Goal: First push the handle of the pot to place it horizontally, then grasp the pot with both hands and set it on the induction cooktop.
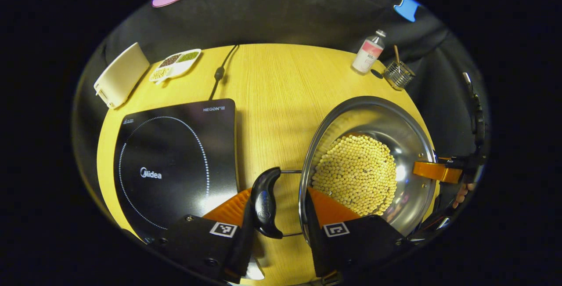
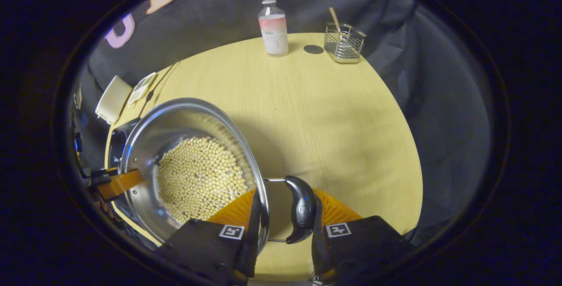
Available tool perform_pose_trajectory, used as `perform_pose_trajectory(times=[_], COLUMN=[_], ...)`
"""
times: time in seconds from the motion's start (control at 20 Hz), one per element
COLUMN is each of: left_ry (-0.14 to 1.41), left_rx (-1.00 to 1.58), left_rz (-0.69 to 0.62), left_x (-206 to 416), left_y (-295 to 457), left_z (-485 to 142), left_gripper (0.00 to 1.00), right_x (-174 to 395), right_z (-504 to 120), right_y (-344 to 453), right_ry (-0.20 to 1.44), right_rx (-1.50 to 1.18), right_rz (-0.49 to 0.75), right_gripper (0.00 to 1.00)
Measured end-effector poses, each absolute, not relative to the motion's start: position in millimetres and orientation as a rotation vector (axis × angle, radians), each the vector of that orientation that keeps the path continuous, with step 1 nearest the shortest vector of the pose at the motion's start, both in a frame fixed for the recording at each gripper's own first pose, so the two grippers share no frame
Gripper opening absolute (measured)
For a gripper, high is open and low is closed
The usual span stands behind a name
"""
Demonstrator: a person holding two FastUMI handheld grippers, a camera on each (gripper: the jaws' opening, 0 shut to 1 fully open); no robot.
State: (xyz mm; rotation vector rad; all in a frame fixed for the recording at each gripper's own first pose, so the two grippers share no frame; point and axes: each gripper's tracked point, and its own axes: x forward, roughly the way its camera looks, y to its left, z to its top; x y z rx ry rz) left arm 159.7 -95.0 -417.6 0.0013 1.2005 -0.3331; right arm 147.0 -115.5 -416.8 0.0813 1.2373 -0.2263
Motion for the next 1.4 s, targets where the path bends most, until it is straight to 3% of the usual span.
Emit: perform_pose_trajectory(times=[0.45, 0.5, 0.7, 0.8, 0.85, 1.4], left_ry=[1.172, 1.167, 1.161, 1.147, 1.142, 1.128], left_rx=[-0.010, -0.006, -0.004, 0.013, 0.015, 0.034], left_rz=[-0.251, -0.236, -0.183, -0.191, -0.201, -0.306], left_x=[142, 138, 131, 134, 137, 183], left_y=[-55, -46, -14, -5, 2, 121], left_z=[-370, -365, -351, -343, -342, -365], left_gripper=[0.57, 0.59, 0.58, 0.57, 0.57, 0.57], right_x=[144, 144, 145, 144, 144, 162], right_z=[-383, -381, -377, -375, -374, -383], right_y=[-72, -64, -32, -17, -10, 108], right_ry=[1.205, 1.201, 1.193, 1.191, 1.189, 1.166], right_rx=[0.061, 0.064, 0.075, 0.081, 0.079, 0.059], right_rz=[-0.125, -0.107, -0.053, -0.058, -0.062, -0.183], right_gripper=[0.45, 0.52, 0.52, 0.52, 0.45, 0.45])
